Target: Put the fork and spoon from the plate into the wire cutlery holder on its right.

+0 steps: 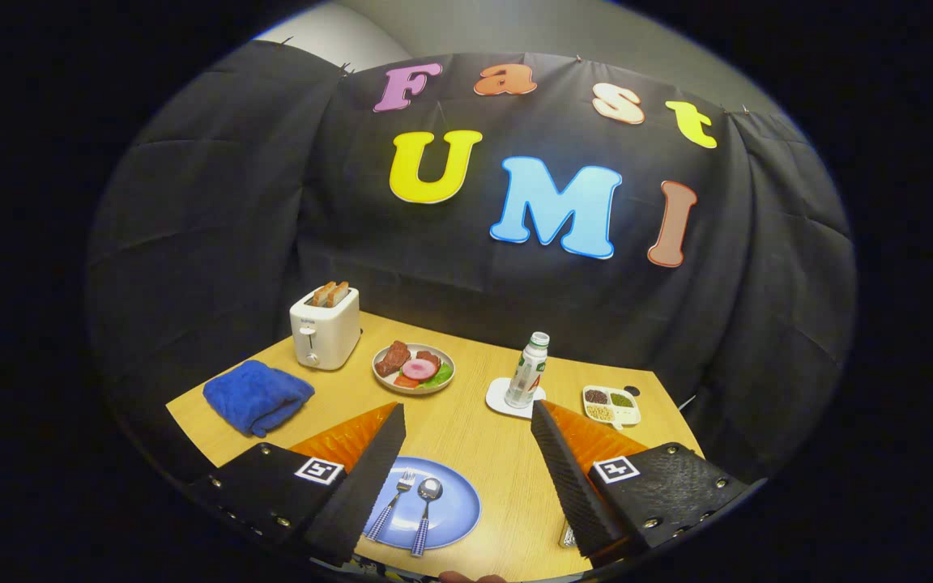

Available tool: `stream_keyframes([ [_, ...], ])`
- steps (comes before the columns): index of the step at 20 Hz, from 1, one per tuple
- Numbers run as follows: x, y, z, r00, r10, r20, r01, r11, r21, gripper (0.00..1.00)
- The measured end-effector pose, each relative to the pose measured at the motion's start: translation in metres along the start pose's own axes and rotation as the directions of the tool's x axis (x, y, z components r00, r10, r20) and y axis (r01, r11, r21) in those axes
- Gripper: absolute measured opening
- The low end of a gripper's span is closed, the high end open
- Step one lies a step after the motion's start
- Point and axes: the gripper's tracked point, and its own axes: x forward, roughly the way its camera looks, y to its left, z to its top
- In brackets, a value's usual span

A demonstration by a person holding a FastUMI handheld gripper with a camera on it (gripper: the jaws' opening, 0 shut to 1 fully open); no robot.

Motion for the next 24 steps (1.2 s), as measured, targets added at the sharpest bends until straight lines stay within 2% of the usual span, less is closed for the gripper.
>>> stream_keyframes([
  [6,0.016,0.016,-0.04,0.989,0.041,-0.145,-0.036,0.999,0.037,0.96],
  [11,0.027,0.026,-0.082,0.957,0.067,-0.282,-0.051,0.997,0.065,0.97],
  [13,0.031,0.031,-0.107,0.923,0.086,-0.376,-0.064,0.995,0.07,0.96],
  [16,0.032,0.038,-0.144,0.852,0.105,-0.512,-0.071,0.994,0.085,0.97],
  [24,0.026,0.043,-0.193,0.712,0.126,-0.69,-0.086,0.992,0.092,0.96],
])
